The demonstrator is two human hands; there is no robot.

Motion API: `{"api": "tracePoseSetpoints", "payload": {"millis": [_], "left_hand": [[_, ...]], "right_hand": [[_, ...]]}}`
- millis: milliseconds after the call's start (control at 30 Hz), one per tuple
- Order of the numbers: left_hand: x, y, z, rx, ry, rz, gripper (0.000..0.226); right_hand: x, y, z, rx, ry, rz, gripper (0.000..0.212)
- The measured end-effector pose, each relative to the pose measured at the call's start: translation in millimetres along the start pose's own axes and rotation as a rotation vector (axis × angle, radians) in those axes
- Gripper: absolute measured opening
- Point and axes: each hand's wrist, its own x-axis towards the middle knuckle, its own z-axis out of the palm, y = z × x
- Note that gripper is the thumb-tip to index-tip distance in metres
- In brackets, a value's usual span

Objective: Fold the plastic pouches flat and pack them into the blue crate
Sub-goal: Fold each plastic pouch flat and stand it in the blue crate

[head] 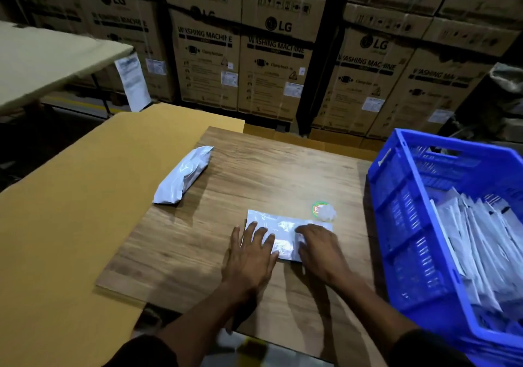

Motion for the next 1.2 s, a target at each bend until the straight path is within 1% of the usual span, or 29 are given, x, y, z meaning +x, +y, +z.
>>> {"api": "tracePoseSetpoints", "payload": {"millis": [33,67,133,200,267,300,400,433,500,533,567,633,667,767,833,900,1033,1133,1200], "left_hand": [[3.7,0.9,1.4,-0.005,0.028,0.031,0.042],[8.7,1.8,2.5,-0.015,0.031,0.061,0.042],[21.4,2.5,3.4,-0.088,-0.025,0.089,0.044],[31.0,2.3,6.5,-0.149,-0.100,0.083,0.043],[36.6,0.4,11.0,-0.186,-0.126,0.067,0.041],[37.7,-1.0,14.3,-0.215,-0.119,0.066,0.041],[40.9,-4.3,14.0,-0.262,-0.058,0.027,0.029],[43.4,-4.8,14.4,-0.256,-0.045,0.016,0.026],[45.8,-5.7,13.3,-0.197,-0.033,0.012,0.029],[44.9,-6.5,13.9,-0.156,-0.016,0.019,0.026],[43.3,-7.6,16.2,-0.118,0.001,0.024,0.025],[36.1,-10.6,21.1,-0.053,0.014,0.031,0.035],[31.4,-11.5,24.5,-0.042,0.027,0.033,0.039],[21.2,-11.4,32.7,-0.068,0.095,0.028,0.042],[20.8,-10.1,35.1,-0.098,0.121,0.018,0.042],[21.7,-9.9,35.5,-0.116,0.088,0.005,0.044],[21.5,-12.4,32.7,-0.131,0.000,-0.034,0.051],[21.6,-10.6,26.7,-0.136,-0.002,-0.040,0.057],[21.9,-10.6,27.6,-0.134,-0.011,-0.051,0.055]], "right_hand": [[-0.6,-6.4,8.0,0.041,-0.016,-0.060,0.051],[0.6,-12.0,14.8,0.055,-0.070,-0.084,0.062],[3.7,-18.6,25.3,0.086,-0.164,-0.074,0.073],[7.3,-19.8,30.0,0.129,-0.225,-0.053,0.080],[6.8,-17.3,36.1,0.151,-0.211,-0.042,0.076],[5.1,-14.6,39.2,0.156,-0.194,-0.046,0.073],[2.3,-9.3,44.8,0.154,-0.169,-0.050,0.070],[3.5,-10.5,44.5,0.142,-0.153,-0.047,0.068],[8.8,-16.2,41.5,0.126,-0.109,-0.037,0.065],[11.6,-19.5,39.8,0.122,-0.106,-0.033,0.067],[14.1,-22.1,39.2,0.111,-0.125,-0.024,0.073],[15.8,-23.5,41.2,0.080,-0.202,-0.002,0.083],[16.1,-22.6,43.6,0.067,-0.240,0.007,0.085],[20.1,-23.1,46.4,0.069,-0.262,0.039,0.083],[21.7,-25.2,48.1,0.070,-0.247,0.081,0.074],[20.8,-26.8,51.0,0.048,-0.245,0.095,0.066],[18.2,-28.6,52.5,-0.046,-0.268,0.087,0.075],[17.1,-28.5,53.3,-0.057,-0.270,0.112,0.074],[14.7,-25.3,54.2,-0.048,-0.267,0.133,0.075]]}}
